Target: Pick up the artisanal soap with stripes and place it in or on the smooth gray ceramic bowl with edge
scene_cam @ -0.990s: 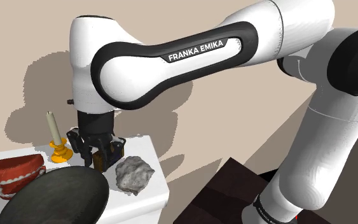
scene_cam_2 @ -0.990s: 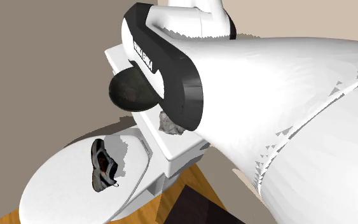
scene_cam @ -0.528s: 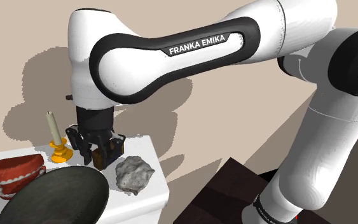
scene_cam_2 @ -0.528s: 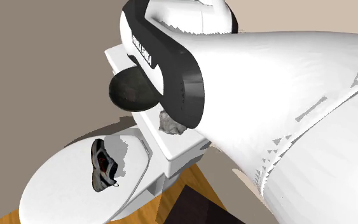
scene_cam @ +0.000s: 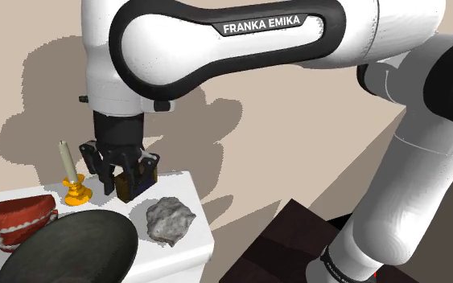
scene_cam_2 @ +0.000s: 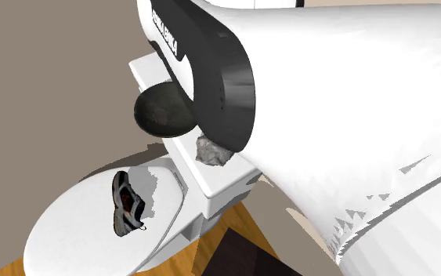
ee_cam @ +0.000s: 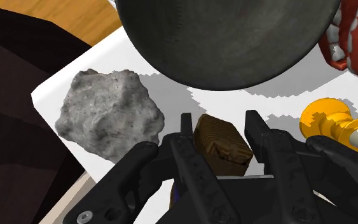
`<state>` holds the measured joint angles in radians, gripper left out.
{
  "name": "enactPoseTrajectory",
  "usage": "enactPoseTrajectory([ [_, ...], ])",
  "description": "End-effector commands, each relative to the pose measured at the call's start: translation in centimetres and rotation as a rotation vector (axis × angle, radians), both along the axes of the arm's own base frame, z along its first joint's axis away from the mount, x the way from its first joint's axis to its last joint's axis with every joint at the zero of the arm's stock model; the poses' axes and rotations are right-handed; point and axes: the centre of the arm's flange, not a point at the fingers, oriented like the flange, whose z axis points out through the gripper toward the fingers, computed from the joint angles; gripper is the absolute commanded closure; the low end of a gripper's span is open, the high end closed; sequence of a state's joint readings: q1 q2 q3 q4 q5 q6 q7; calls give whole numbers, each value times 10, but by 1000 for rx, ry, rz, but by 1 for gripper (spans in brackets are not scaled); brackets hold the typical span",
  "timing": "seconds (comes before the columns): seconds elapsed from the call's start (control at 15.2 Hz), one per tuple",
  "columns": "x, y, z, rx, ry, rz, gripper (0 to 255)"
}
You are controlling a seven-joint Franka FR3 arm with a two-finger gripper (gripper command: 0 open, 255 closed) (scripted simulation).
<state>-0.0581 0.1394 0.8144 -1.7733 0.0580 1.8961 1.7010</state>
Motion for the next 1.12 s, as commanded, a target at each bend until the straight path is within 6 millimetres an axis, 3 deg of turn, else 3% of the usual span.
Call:
enactPoseTrajectory([
  [0.0,0,1,11,0,0,0,255],
  [0.79,0,1,69,0,0,0,255],
  [1.06,-22,49,71,0,0,0,255],
])
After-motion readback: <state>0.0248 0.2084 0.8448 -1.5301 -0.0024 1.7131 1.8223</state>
